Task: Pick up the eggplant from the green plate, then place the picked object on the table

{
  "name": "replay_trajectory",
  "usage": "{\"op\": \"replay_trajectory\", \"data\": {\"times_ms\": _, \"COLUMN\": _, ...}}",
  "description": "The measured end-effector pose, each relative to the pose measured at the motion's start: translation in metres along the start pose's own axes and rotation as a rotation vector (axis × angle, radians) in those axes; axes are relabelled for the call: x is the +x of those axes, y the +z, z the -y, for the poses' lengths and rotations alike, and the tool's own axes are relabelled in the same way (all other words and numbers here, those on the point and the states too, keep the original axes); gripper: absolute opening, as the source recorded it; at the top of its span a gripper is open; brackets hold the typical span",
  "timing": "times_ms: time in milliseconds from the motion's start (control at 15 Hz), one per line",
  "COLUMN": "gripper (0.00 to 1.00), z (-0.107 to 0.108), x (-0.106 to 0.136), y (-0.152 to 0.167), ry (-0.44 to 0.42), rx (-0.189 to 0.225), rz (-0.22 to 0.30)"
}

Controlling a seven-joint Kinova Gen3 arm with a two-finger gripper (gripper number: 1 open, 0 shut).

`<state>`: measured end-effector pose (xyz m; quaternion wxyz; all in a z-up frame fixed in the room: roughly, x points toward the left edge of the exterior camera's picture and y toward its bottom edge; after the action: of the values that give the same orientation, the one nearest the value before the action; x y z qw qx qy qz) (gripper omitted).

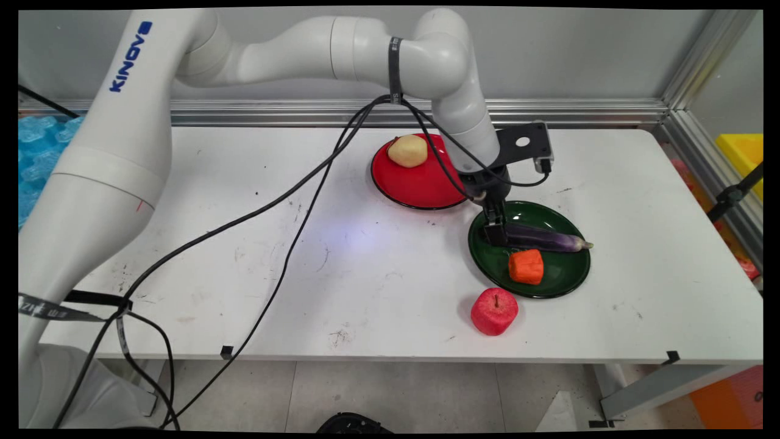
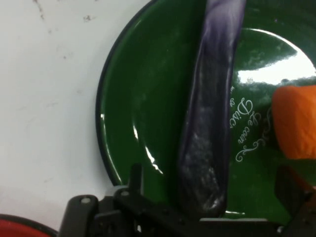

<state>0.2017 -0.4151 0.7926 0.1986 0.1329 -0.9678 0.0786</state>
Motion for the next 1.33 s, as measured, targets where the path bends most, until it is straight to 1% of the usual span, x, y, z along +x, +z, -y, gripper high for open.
{"op": "replay_trajectory", "data": {"times_ms": 600, "gripper": 1.00, "z": -0.001, "x": -0.006, "y": 0.014, "ry": 0.009, "rx": -0.012, "rz": -0.009}}
{"op": "replay_trajectory", "data": {"times_ms": 667, "gripper": 0.00, "z": -0.001, "x": -0.006, "y": 0.015, "ry": 0.009, "rx": -0.013, "rz": -0.010}}
{"op": "replay_trajectory", "data": {"times_ms": 1067, "gripper": 0.00, "z": -0.002, "x": -0.008, "y": 0.017, "ry": 0.002, "rx": -0.022, "rz": -0.015}}
{"op": "replay_trajectory", "data": {"times_ms": 1333, "gripper": 0.00, "z": 0.000, "x": -0.007, "y": 0.010, "ry": -0.004, "rx": -0.016, "rz": -0.017}}
